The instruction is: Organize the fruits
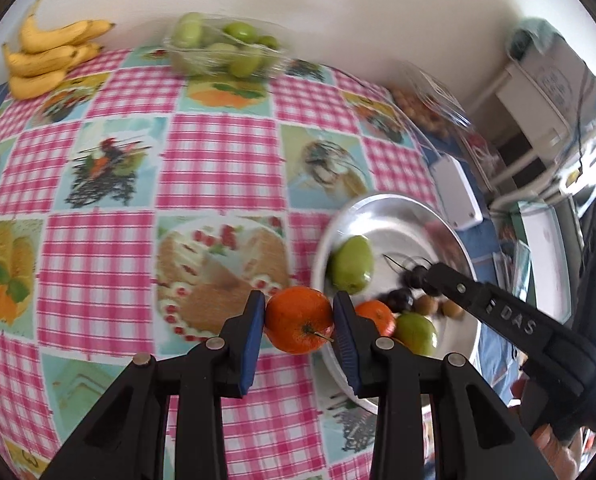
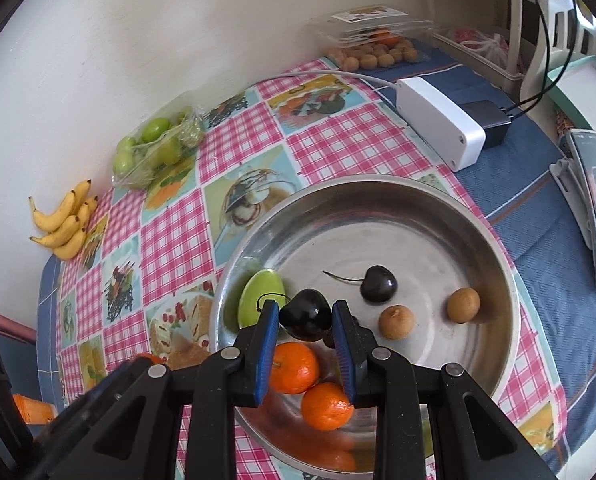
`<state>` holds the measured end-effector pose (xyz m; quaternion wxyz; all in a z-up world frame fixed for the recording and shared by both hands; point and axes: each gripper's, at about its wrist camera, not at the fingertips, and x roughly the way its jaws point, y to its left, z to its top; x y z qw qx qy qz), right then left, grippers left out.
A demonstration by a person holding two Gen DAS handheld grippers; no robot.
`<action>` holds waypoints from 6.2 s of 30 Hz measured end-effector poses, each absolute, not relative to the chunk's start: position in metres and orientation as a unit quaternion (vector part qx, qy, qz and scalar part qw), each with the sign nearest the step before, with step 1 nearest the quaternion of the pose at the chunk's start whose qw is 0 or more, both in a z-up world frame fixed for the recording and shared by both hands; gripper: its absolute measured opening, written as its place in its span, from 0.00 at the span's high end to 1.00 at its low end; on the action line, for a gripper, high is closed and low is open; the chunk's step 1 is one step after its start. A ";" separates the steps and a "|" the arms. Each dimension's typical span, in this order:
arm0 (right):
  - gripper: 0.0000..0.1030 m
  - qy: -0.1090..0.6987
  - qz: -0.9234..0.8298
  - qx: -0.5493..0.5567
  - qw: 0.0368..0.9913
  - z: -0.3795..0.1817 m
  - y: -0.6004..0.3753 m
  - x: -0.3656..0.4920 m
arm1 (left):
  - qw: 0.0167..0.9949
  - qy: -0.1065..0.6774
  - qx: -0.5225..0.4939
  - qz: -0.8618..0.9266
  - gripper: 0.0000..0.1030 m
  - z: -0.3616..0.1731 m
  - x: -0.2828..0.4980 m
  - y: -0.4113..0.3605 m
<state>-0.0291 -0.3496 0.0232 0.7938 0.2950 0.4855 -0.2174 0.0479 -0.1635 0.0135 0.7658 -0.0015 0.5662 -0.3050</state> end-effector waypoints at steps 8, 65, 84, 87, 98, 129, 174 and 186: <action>0.71 0.492 -0.228 0.304 0.783 0.016 -0.358 -0.035 | 0.757 0.562 0.027 -0.331 0.65 0.008 0.036 -0.187; 0.40 0.508 -0.246 0.302 0.769 0.005 -0.362 -0.034 | 0.778 0.554 0.065 -0.291 0.45 -0.006 0.044 -0.194; 0.18 0.521 -0.242 0.284 0.767 0.000 -0.358 -0.030 | 0.805 0.569 0.073 -0.152 0.23 -0.025 0.067 -0.158; 0.17 0.525 -0.240 0.281 0.766 -0.002 -0.357 -0.029 | 0.805 0.571 0.071 -0.143 0.22 -0.027 0.069 -0.156; 0.10 0.538 -0.229 0.261 0.768 -0.005 -0.352 -0.023 | 0.809 0.573 0.052 -0.119 0.09 -0.029 0.075 -0.144; 0.00 0.516 -0.197 0.214 0.806 0.003 -0.335 -0.013 | 0.839 0.533 0.084 -0.067 0.06 -0.018 0.077 -0.129; 0.00 0.506 -0.153 0.162 0.833 0.028 -0.270 -0.063 | 0.840 0.539 0.044 -0.036 0.06 0.026 0.022 -0.046; 0.00 0.496 -0.177 0.170 0.833 0.035 -0.281 -0.073 | 0.832 0.550 0.053 -0.050 0.06 0.023 0.009 -0.044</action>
